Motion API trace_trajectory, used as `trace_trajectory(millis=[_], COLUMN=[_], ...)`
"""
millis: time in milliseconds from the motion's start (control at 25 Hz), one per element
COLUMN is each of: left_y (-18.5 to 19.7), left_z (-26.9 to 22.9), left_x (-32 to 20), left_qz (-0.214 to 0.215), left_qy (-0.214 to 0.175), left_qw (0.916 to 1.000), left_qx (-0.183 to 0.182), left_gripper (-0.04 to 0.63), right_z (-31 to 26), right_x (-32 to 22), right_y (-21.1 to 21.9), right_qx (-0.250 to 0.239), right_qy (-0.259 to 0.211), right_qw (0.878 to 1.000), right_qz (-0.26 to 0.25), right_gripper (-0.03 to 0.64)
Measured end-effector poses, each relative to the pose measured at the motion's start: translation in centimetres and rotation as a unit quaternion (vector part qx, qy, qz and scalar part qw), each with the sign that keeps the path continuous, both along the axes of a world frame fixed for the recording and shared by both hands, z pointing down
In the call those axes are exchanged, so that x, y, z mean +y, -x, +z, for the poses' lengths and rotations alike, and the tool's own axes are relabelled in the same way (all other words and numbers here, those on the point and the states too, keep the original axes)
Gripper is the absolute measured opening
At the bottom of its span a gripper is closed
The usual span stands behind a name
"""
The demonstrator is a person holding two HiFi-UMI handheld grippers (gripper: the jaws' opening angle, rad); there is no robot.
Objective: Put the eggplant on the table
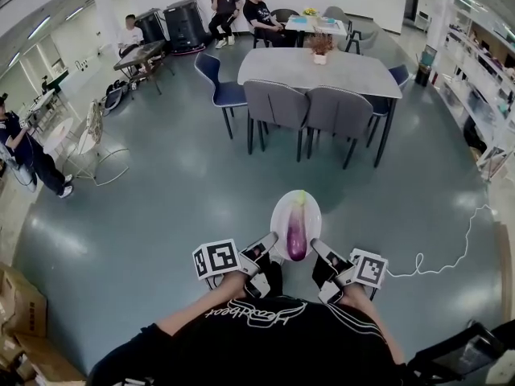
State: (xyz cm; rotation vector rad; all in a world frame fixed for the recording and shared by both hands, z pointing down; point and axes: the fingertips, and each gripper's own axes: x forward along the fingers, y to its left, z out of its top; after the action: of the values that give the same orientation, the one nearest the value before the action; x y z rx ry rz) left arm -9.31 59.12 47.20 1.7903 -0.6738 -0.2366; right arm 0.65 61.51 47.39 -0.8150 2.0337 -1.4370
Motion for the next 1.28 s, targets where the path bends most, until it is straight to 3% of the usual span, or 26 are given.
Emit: trace_trajectory(millis=[400, 1000, 1280], left_y=[-0.5, 1.0, 2.3], left_z=[1.6, 0.4, -0.1], left_x=[-8.5, -32.0, -39.9], left_qz=[0.015, 0.024, 0.026], left_qy=[0.021, 0.023, 0.014], left_qw=[0.9997, 0.9994, 0.9995], left_qx=[0.004, 0.007, 0.01], left_gripper=[0.023, 0.023, 0.023], right_z=[1.5, 0.4, 0.2], right_x=[-8.1, -31.2, -39.1], right_y=[-0.3, 1.1, 2.4], right_qx=[0.007, 0.004, 0.007], right_qy=[0.02, 0.028, 0.026], right_qw=[1.0, 0.999, 0.999], right_qz=[0.008, 0.029, 0.037], right_gripper=[0.034, 0.034, 0.034])
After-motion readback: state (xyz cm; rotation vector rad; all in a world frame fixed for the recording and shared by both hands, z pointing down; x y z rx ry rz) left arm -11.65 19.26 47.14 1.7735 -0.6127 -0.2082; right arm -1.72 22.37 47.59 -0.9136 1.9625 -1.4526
